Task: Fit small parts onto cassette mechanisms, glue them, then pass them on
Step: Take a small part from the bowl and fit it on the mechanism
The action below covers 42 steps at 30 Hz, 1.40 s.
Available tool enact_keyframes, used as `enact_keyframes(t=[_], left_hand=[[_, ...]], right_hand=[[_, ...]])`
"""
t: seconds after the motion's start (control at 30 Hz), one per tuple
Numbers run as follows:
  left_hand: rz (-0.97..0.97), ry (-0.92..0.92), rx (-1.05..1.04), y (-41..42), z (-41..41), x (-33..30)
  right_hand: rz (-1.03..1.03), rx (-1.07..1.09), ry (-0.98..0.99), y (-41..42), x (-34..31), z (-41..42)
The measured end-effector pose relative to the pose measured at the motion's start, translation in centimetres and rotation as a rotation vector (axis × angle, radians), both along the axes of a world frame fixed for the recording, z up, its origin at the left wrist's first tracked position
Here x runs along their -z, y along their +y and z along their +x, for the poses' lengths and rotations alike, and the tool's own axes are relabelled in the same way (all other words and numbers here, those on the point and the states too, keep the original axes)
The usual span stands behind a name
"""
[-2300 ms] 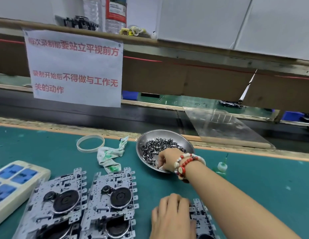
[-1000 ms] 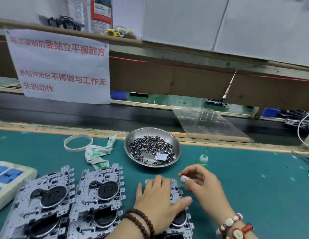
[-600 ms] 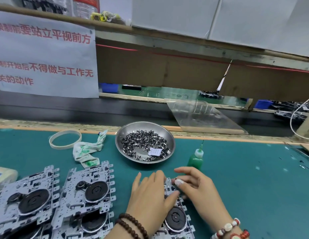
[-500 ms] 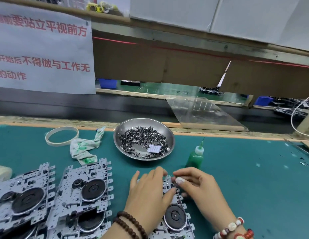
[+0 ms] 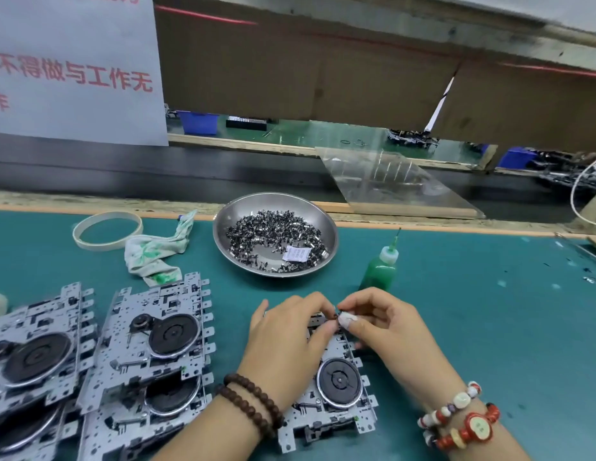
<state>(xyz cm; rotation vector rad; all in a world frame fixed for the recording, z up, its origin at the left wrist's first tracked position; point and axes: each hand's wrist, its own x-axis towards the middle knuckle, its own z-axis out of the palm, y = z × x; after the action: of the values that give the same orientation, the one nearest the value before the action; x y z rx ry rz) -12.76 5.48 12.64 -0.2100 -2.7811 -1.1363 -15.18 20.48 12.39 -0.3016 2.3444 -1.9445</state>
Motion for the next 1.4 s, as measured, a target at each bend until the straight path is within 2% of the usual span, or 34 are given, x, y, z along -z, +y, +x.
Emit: enact_keyframes(t=[0.23,0.53,0.83,1.2,1.3,1.4], left_hand=[[0.148,0.014,-0.032,0.04,0.07,-0.22],[0.158,-0.053,-0.082,0.10,-0.15,-0.45],[0.169,-0.089,-0.079,0.00,-0.15,-0.62],[0.168,-0.059,-0.041,0.09,-0.10,-0.62],[0.162,-0.062,-0.049,0.10,-0.02,-0.66],[0.171,-0.080,-0.048,0.01,-0.19,-0.59]], right_hand=[[0.031,0.002,0.028,-0.33,0.09,0.04],[0.277,-0.007,0.271,-0.38,-0.17,0.37],[0.353,0.038,0.363,-0.63,-0.26,0.50],[0.315,0.046,0.252,-0.47,-0.08,0.10],[0.280,0.041,0.279,-0.51,-0.27,0.38],[0.350,0.030,0.325,-0.61,-0.35,0.37]])
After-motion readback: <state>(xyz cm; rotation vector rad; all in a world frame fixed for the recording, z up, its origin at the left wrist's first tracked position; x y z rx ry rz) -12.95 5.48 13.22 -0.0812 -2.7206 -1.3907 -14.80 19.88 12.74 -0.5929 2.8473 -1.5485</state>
